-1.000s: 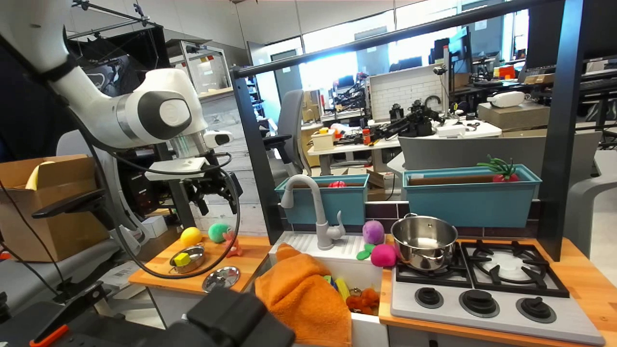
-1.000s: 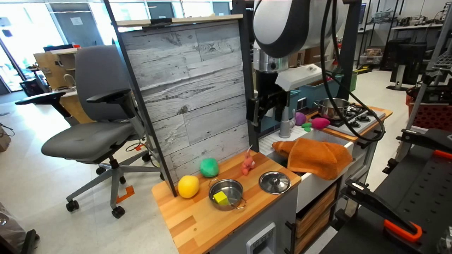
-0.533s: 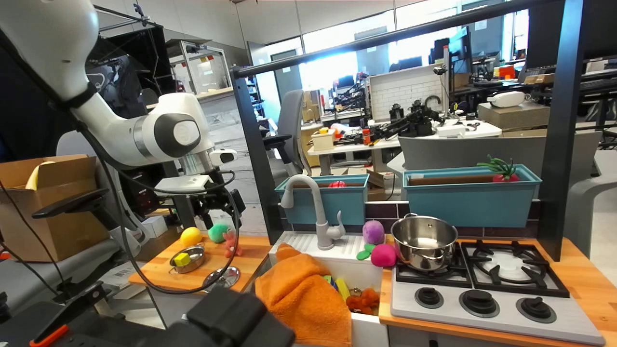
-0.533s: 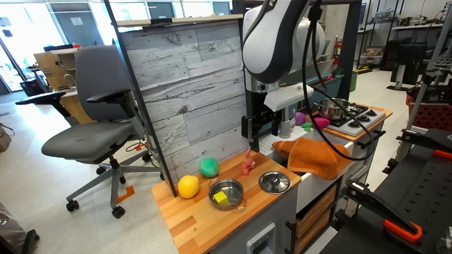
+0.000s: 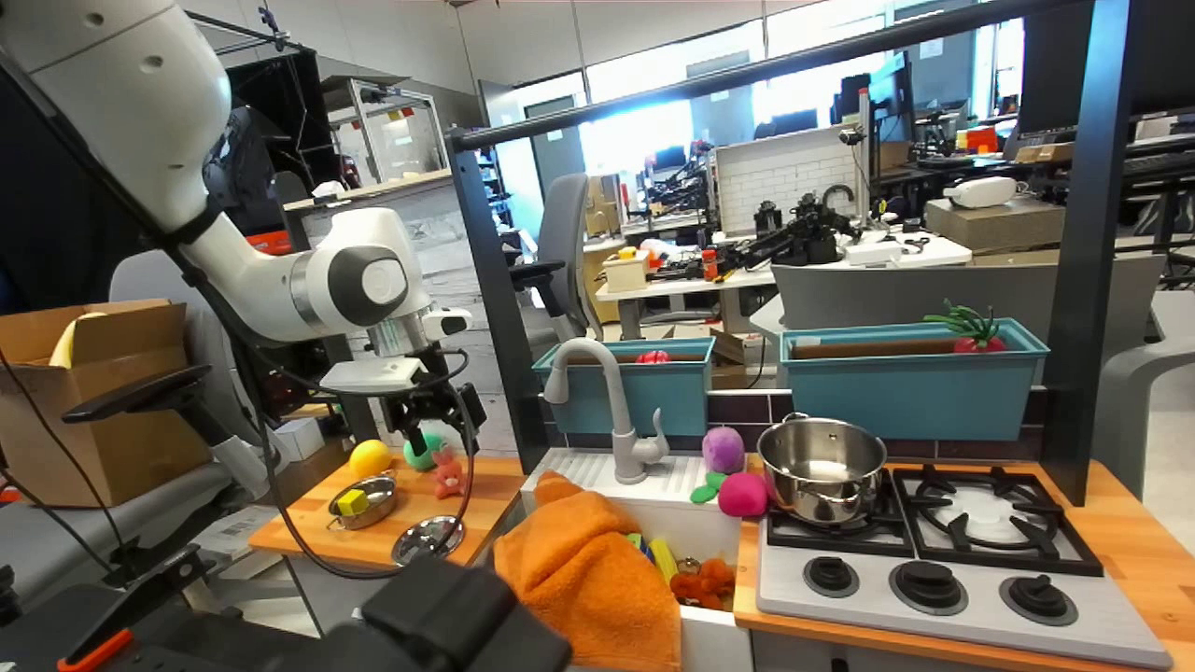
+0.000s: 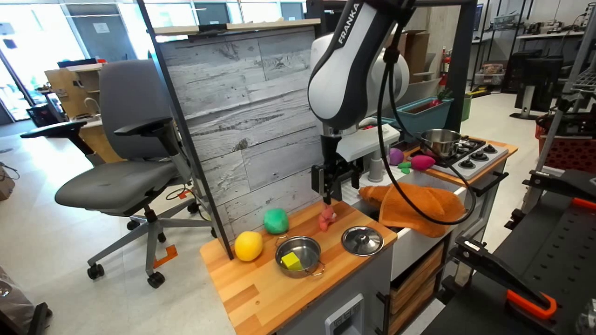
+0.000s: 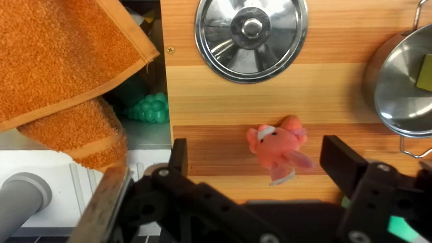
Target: Put the pink object item into the pot
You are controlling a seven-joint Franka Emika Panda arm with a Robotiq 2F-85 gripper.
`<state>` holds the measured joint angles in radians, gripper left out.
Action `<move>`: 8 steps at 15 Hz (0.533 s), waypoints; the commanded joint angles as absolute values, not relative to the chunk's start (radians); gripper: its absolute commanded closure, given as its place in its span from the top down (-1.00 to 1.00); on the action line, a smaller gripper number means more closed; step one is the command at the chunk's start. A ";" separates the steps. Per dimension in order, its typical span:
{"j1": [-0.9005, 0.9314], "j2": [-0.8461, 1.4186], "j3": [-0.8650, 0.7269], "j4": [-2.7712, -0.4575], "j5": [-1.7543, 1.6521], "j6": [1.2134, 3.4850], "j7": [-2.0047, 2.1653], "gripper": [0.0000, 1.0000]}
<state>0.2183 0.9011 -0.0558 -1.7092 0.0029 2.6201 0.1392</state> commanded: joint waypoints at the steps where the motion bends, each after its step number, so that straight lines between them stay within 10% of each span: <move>1: 0.231 0.969 -0.061 -1.614 -0.023 2.566 0.184 1.00; 8: 0.251 1.049 -0.060 -1.542 -0.024 2.569 0.196 0.94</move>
